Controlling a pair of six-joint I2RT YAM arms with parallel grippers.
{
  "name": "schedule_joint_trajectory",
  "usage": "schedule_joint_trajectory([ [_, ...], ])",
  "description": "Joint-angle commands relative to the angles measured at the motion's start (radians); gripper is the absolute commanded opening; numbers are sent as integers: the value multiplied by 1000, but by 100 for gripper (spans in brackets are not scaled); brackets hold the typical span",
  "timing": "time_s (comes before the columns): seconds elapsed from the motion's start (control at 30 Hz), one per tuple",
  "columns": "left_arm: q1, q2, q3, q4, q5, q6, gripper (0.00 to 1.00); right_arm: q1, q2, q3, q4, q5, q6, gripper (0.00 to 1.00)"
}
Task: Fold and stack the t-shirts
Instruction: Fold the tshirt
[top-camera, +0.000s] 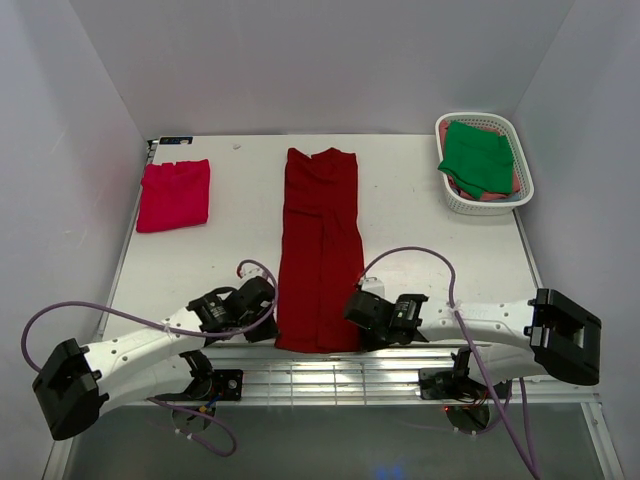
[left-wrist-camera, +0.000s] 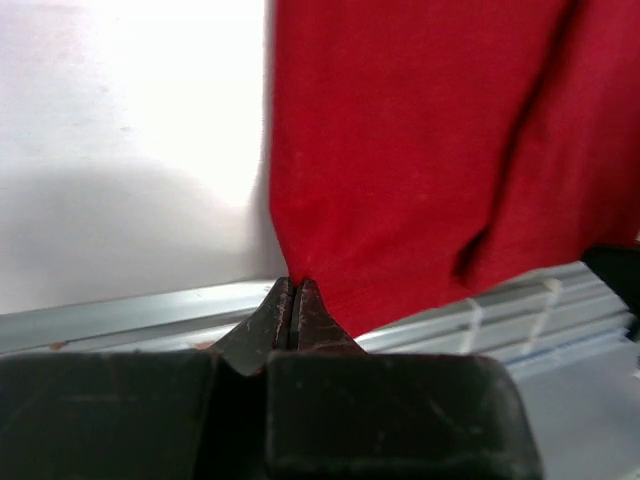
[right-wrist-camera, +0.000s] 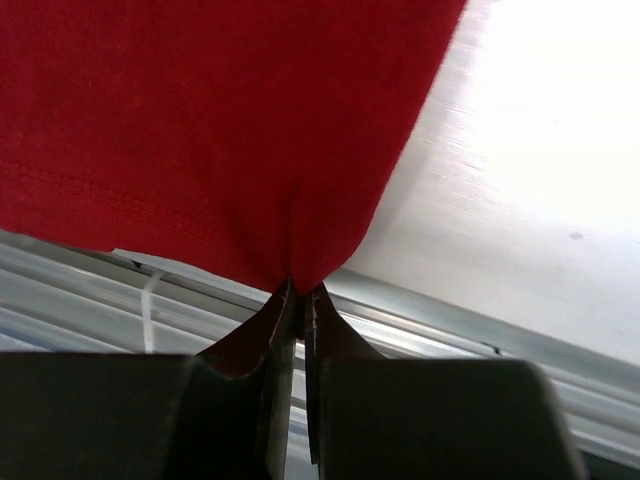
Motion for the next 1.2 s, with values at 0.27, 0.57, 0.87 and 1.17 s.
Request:
schedule_joint_trajectory([
  [0.27, -4, 97, 344, -29, -141, 100, 0, -17, 6, 293, -230, 291, -10, 8],
  [0.57, 22, 216, 361, 135, -238, 217, 0, -192, 124, 374, -138, 349, -184, 8],
  [0.87, 169, 315, 426, 266, -232, 355, 0, -333, 290, 510, -21, 305, -391, 8],
  [1.17, 244, 525, 564, 355, -158, 456, 0, -403, 430, 690, -12, 297, -513, 8],
])
